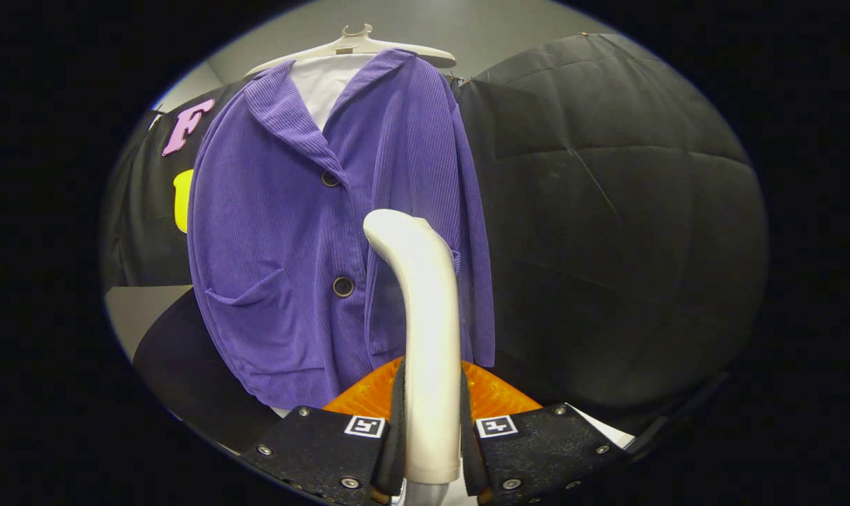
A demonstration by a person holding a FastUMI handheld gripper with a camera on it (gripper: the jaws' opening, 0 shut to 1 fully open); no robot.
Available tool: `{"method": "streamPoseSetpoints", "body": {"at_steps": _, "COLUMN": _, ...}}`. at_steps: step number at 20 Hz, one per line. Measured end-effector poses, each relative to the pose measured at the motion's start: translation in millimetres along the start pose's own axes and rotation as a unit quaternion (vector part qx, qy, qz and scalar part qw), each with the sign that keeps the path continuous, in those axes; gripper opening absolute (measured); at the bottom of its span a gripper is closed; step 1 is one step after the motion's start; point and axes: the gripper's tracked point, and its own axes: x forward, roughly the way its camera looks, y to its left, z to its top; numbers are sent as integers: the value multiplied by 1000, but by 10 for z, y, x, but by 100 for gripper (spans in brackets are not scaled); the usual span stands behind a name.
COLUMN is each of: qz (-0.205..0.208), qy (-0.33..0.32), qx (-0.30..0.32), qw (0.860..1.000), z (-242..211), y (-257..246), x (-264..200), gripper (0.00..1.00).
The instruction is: Iron the clothes twice with a garment steamer, once on the left side and once on the right side.
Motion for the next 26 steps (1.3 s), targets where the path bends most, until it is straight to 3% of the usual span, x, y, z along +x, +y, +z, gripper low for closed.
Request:
{"method": "streamPoseSetpoints", "body": {"at_steps": 10, "qz": 5, "qy": 23, "qx": -9, "qw": 1000, "z": -329, "y": 27, "x": -74, "gripper": 33}}
{"method": "streamPoseSetpoints", "body": {"at_steps": 18, "qz": 15, "qy": 80, "qx": 9, "qw": 997, "z": -853, "y": 69, "x": -200, "gripper": 33}}
{"method": "streamPoseSetpoints", "body": {"at_steps": 26, "qz": 81, "qy": 107, "qx": -29, "qw": 991, "z": -1072, "y": 454, "x": -591, "gripper": 33}}
